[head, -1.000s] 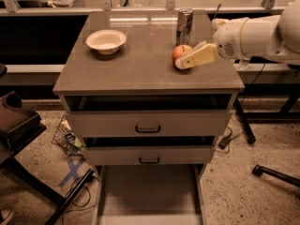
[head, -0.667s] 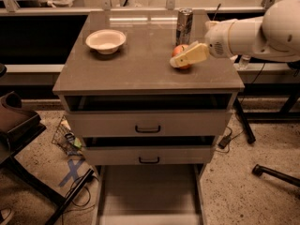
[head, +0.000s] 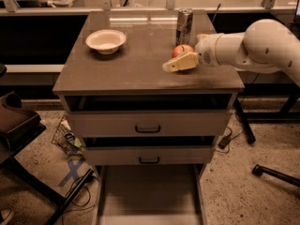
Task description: Place apple into bottom drawer
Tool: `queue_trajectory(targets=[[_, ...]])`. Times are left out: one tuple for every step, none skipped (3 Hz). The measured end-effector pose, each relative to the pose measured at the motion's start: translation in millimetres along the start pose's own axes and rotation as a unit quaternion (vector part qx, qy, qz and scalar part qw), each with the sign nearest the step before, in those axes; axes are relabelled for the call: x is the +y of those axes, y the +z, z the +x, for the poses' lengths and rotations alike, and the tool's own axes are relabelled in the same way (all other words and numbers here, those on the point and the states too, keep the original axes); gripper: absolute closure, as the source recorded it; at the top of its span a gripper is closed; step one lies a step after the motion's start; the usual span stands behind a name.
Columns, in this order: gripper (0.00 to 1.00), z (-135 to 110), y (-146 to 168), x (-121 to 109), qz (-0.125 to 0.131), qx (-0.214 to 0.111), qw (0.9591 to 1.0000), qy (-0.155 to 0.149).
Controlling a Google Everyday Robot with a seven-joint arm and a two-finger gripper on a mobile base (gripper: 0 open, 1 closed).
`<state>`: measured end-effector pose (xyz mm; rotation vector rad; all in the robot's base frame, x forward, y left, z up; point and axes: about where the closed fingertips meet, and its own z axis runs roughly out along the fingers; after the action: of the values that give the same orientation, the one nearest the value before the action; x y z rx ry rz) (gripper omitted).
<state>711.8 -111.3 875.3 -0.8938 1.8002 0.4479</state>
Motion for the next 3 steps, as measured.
queue_trajectory(targets=[[0.18, 15, 14, 1, -0.001, 0.005, 0.9999, 0.016], [0.41, 27, 23, 4, 0.001, 0.010, 0.9996, 0.027], [0.65, 27, 26, 6, 0.000, 0.010, 0.9996, 0.028]])
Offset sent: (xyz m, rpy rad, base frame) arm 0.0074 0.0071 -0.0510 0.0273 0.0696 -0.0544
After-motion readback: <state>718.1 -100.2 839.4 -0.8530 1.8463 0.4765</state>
